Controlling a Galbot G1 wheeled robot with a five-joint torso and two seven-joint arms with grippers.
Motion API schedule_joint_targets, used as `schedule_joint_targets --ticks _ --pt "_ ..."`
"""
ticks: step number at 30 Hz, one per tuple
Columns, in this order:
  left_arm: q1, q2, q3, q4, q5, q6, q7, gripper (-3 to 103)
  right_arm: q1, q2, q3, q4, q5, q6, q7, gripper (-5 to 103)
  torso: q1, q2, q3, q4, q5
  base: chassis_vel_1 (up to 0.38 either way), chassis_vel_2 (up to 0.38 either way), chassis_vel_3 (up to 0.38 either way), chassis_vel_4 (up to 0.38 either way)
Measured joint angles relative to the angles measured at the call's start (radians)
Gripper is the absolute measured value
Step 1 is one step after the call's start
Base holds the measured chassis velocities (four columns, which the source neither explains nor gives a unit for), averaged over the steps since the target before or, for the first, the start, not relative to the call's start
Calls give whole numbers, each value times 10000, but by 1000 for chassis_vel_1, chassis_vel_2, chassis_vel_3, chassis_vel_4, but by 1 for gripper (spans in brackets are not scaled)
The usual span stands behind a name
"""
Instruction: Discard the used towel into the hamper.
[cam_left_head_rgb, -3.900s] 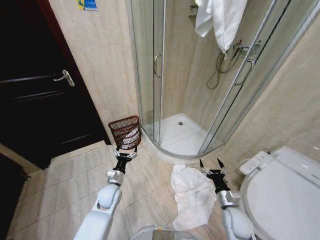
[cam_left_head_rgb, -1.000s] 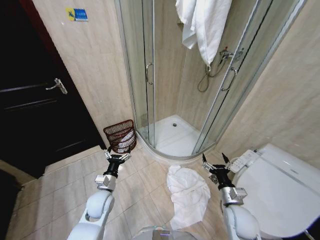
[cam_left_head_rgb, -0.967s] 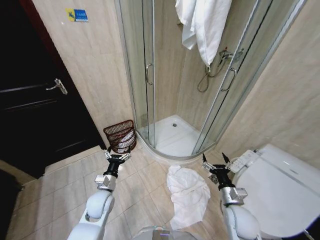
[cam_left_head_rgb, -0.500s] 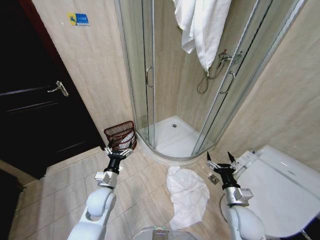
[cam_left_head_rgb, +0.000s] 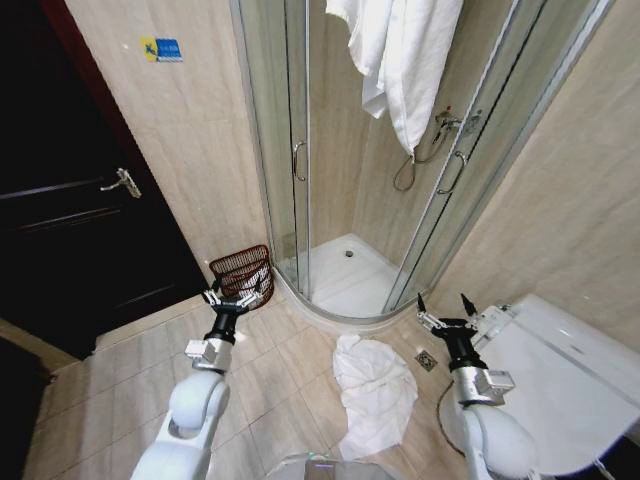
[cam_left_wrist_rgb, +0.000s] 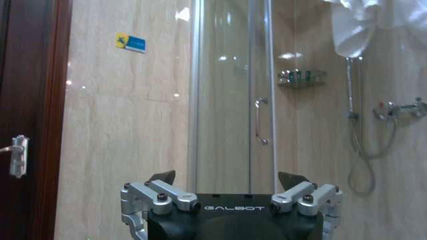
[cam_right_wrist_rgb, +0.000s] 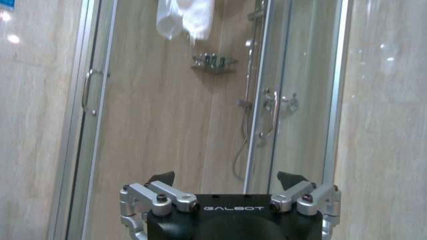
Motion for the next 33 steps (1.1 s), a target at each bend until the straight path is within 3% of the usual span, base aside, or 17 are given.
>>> schedule_joint_targets --ticks 9,18,33 --pt "-212 -5 -621 -259 -363 354 -70 100 80 98 -93 464 129 -269 4 100 264 579 312 1 -1 0 0 0 0" --pt "-111 185 -899 -255 -497 288 -32 100 -180 154 38 940 227 -184 -1 100 500 1084 579 1 -1 0 0 0 0" --pt "40 143 -484 -685 -53 417 165 100 -234 52 205 1614 515 -583 157 100 915 1984 1068 1 0 0 0 0 0"
